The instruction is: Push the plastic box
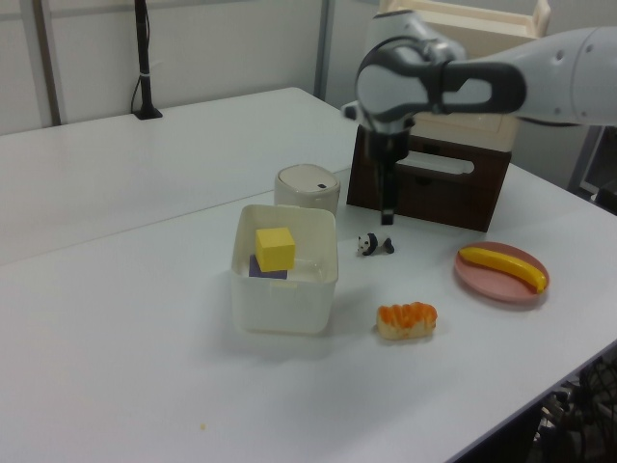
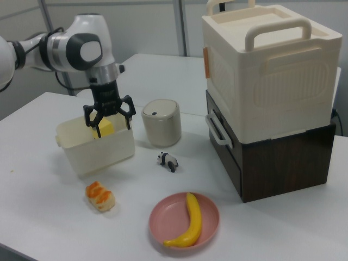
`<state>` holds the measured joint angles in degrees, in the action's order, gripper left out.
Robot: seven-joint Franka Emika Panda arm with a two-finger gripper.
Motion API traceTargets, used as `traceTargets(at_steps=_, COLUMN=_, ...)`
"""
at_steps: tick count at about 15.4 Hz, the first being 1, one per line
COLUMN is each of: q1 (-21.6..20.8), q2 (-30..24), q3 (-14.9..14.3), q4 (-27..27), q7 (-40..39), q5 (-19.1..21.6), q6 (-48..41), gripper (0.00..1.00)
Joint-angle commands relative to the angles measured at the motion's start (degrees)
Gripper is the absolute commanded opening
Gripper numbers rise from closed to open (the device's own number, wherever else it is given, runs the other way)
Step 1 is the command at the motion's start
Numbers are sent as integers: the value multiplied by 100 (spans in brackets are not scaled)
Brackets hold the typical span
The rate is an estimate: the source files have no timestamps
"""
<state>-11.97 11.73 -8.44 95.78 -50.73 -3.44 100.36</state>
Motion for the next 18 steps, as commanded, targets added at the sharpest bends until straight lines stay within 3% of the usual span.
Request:
traceTargets(at_steps=1, q1=-507, q2=355, q3=-307, q4=81, q7=-121, q5=-175, q6=554, gripper=100)
traceTargets(at_steps=7, q1=-824, q2=673, q3=-342, q4=55, q7=-16, q5=-175, q6=1063, gripper=100)
traceTargets(at_steps=14, q1=-991, q2=840, q3=-79, q4=-86, q7=1582, q5=-61, q6=1653, gripper=100)
traceTargets(at_steps=18, q1=-1026, q2=831, q3=18, q4=-147, q7=1874, q5=-17, q6=1680, gripper=100)
